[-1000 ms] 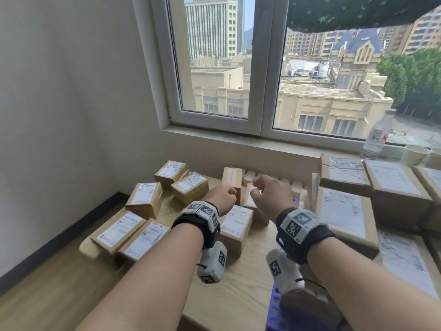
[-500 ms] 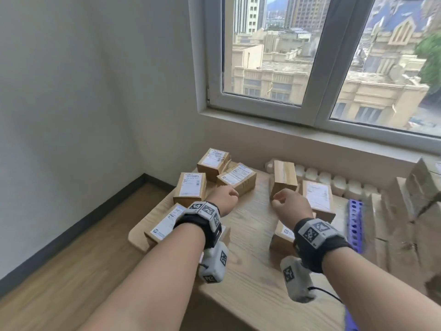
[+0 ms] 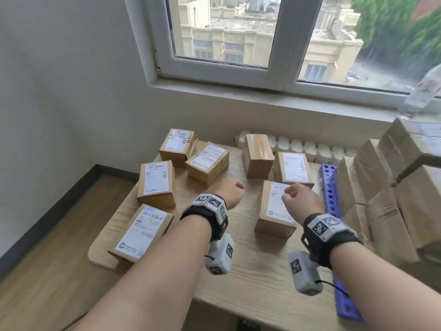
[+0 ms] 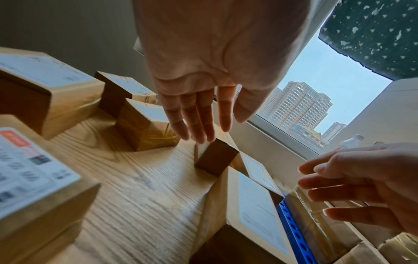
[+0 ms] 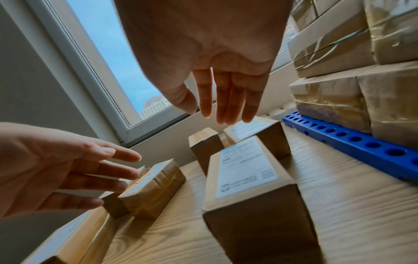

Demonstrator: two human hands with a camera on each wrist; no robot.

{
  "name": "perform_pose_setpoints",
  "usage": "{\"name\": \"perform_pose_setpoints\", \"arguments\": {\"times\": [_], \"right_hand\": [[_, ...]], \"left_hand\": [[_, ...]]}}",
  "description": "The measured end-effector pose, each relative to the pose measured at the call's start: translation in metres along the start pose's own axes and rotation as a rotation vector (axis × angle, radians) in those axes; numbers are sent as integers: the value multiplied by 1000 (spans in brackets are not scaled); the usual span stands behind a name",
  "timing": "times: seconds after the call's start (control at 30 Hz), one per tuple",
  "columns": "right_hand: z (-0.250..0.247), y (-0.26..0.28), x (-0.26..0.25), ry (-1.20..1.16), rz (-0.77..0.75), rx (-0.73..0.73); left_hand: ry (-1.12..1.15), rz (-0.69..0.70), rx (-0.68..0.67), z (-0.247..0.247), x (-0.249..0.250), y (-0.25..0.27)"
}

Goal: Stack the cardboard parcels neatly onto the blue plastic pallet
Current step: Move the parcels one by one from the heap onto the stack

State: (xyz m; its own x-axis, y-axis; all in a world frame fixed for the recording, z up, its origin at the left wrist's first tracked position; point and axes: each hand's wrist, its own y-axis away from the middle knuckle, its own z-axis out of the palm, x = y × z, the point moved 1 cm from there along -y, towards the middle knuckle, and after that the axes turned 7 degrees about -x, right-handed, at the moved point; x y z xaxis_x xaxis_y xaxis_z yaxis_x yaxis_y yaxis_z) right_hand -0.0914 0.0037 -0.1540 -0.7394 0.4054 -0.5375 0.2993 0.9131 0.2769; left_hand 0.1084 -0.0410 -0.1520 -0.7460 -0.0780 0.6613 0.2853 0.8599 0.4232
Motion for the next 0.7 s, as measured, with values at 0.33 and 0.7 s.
{"name": "perform_pose_setpoints", "arguments": {"times": [0.33,0.7], "right_hand": [[-3,-70,45,-81,115,-80],[34,-103,76,-282,224,-218]], "left_hand": [[42,-70,-78,30,31,-73],[281,-265,-139,81,20,-124]]}}
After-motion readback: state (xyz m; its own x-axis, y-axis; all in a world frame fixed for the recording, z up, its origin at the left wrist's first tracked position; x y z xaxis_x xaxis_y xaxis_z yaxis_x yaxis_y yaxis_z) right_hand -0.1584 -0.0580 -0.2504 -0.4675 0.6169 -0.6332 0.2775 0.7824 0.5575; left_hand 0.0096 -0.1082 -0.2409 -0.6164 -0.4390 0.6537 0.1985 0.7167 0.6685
